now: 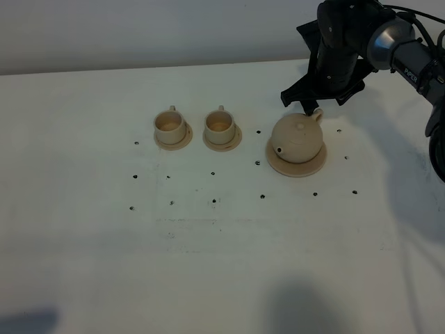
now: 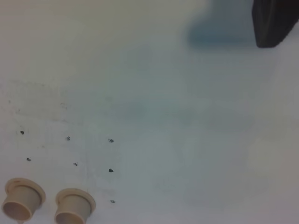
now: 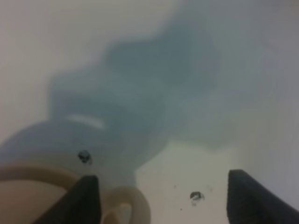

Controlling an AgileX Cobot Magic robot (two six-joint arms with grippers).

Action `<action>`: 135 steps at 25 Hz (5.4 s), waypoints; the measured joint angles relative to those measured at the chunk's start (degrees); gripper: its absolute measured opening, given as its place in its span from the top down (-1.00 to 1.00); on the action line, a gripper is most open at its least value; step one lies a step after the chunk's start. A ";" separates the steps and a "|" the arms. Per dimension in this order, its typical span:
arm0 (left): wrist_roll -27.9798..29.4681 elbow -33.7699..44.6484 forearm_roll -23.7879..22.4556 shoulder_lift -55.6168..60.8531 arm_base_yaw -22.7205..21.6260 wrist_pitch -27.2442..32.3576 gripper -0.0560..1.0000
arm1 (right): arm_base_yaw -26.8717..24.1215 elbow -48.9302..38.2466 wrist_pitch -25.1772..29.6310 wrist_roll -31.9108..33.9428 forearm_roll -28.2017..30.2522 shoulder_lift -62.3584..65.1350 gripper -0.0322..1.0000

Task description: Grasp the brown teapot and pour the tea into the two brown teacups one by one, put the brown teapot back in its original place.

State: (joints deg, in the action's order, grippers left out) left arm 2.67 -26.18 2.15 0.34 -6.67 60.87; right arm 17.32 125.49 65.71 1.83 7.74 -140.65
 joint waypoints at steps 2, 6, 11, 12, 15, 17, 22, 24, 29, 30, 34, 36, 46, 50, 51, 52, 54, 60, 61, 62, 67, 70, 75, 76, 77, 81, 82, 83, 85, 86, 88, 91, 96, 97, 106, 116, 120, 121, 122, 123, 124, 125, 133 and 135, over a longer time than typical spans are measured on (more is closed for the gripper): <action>0.00 0.00 0.00 0.00 0.00 0.00 0.30 | -0.04 0.00 0.39 0.00 0.02 0.00 -0.14; 0.00 0.00 0.00 0.00 0.00 0.00 0.30 | -0.04 0.00 0.79 -0.93 -0.26 0.00 -0.14; 0.00 0.00 0.00 0.00 0.00 0.00 0.30 | 0.01 0.07 0.95 -1.83 -1.21 0.00 -0.14; 0.00 0.00 0.00 0.00 0.00 0.00 0.30 | 0.01 0.07 0.95 -2.38 -1.57 0.00 -0.14; 0.00 0.00 0.00 0.00 0.00 0.00 0.30 | 0.41 0.20 0.95 -3.59 -2.47 0.00 -0.14; 0.00 0.00 0.00 0.00 0.00 0.00 0.30 | 0.65 0.20 0.95 -3.72 -2.66 0.00 -0.14; 0.00 0.00 0.00 0.00 0.00 0.00 0.30 | 0.65 0.25 1.52 -3.87 -2.66 0.00 -0.14; 0.00 0.00 0.00 0.00 0.00 0.00 0.30 | 0.65 0.25 1.63 -3.87 -2.66 0.00 -0.14; 0.00 0.00 0.00 0.00 0.00 0.00 0.30 | 0.65 0.37 1.82 -3.89 -2.55 -0.55 -0.14; 0.00 0.00 0.00 0.00 0.00 0.00 0.30 | 0.65 0.45 1.64 -3.89 -2.35 -0.71 -0.14; 0.00 0.00 0.00 0.00 0.00 0.00 0.30 | 0.65 0.46 1.44 -3.89 -2.29 -0.99 -0.13; 0.00 0.00 0.00 0.00 0.00 0.00 0.30 | 0.65 0.46 1.44 -3.89 -2.01 -0.99 -0.13; 0.00 0.00 0.00 0.00 0.00 0.00 0.30 | 0.49 0.46 1.82 -3.89 -1.07 -0.99 -0.13; 0.00 0.00 0.00 0.00 0.00 0.00 0.30 | 0.49 0.46 1.86 -3.89 -0.97 -0.99 -0.13; 0.00 0.00 0.00 0.00 0.00 0.00 0.30 | 0.49 0.51 1.86 -3.89 -0.95 -0.99 -0.13; 0.00 0.00 0.00 0.00 0.00 0.00 0.30 | 0.49 0.58 1.86 -3.89 -0.95 -0.99 -0.13; 0.00 0.00 0.00 0.00 0.00 0.00 0.30 | 0.49 0.88 2.22 -3.89 -0.95 -0.99 -0.13; 0.00 0.00 0.00 0.00 0.00 0.00 0.30 | 0.49 2.22 3.77 -4.07 -0.89 -0.99 -0.13; 0.00 0.00 0.00 0.00 0.00 0.00 0.30 | 0.49 2.31 3.83 -4.07 -0.89 -0.99 -0.13; 0.00 0.00 0.00 0.00 0.00 0.00 0.30 | 0.49 2.31 3.83 -4.07 -0.89 -0.99 -0.13; 0.00 0.00 0.00 0.00 0.00 0.00 0.30 | 0.54 2.31 3.93 -4.11 0.31 -0.99 -0.13; 0.00 0.00 0.00 0.00 0.00 0.00 0.30 | 0.54 2.31 3.93 -4.11 0.92 -0.99 -0.13; 0.00 0.00 0.00 0.00 0.00 0.00 0.30 | 0.59 2.31 3.93 -4.11 1.84 -0.99 -0.13; 0.00 0.00 0.00 0.00 0.00 0.00 0.30 | 0.59 2.31 3.93 -4.11 1.84 -0.99 -0.13; 0.00 0.00 0.00 0.00 0.00 0.00 0.30 | 0.59 2.31 3.93 -4.11 1.88 -0.99 -0.13; 0.00 0.00 0.00 0.00 0.00 0.00 0.30 | 0.59 2.36 3.88 -4.11 1.94 -0.99 -0.13; 0.00 0.00 0.00 0.00 0.00 0.00 0.30 | 0.59 2.36 3.88 -4.11 1.94 -0.99 -0.13; 0.00 0.00 0.00 0.00 0.00 0.00 0.30 | 0.59 2.36 3.88 -4.11 1.94 -0.99 -0.13; 0.00 0.00 0.00 0.00 0.00 0.00 0.30 | 0.59 2.36 3.88 -4.11 1.94 -0.99 -0.13; 0.00 0.00 0.00 0.00 0.00 0.00 0.30 | 0.59 2.36 3.88 -4.11 1.96 -0.99 -0.13; 0.00 0.00 0.00 0.00 0.00 0.00 0.30 | 0.59 2.36 3.88 -4.11 1.90 -0.99 -0.13; 0.00 0.00 0.00 0.00 0.00 0.00 0.30 | 0.59 2.36 3.93 -4.11 1.65 -0.65 -0.13; 0.00 0.00 0.00 0.00 0.00 0.00 0.30 | 0.54 2.36 3.95 -4.11 -0.81 1.83 -0.13; 0.00 0.00 0.00 0.00 0.00 0.00 0.30 | 0.54 2.36 3.95 -4.11 -1.18 2.11 -0.13; 0.00 0.00 0.00 0.00 0.00 0.00 0.30 | 0.54 2.29 4.15 -4.52 -1.34 2.28 -0.13; 0.00 0.00 0.00 0.00 0.00 0.00 0.30 | 0.54 2.29 4.15 -5.04 -2.45 2.83 -0.13; 0.00 0.00 0.00 0.00 0.00 0.00 0.30 | 0.36 2.29 4.15 -5.15 -2.45 3.77 -0.13; 0.00 0.00 0.00 0.00 0.00 0.00 0.30 | 0.35 2.29 4.15 -5.15 -2.45 3.90 -0.13; 0.00 0.00 0.00 0.00 0.00 0.00 0.30 | 0.28 2.29 4.15 -5.15 -2.57 3.90 -0.13; 0.00 0.00 0.00 0.00 0.00 0.00 0.30 | 0.17 2.29 4.15 -5.15 -2.60 3.90 -0.13; 0.00 0.00 0.00 0.00 0.00 0.00 0.30 | 0.10 2.29 4.15 -5.15 -2.60 3.90 -0.13; 0.00 0.00 0.00 0.00 0.00 0.00 0.30 | 0.10 2.29 4.15 -5.15 -2.60 3.90 -0.13; 0.00 0.00 0.00 0.00 0.00 0.00 0.30 | 0.06 -1.28 4.06 -5.15 -2.60 4.31 -0.13; 0.00 0.00 0.00 0.00 0.00 0.00 0.30 | -0.06 -3.54 4.06 -5.15 -2.60 5.04 -0.13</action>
State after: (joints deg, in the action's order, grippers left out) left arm 2.67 -26.18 2.15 0.34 -6.67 60.87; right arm 17.26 121.95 69.77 -3.33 5.14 -135.61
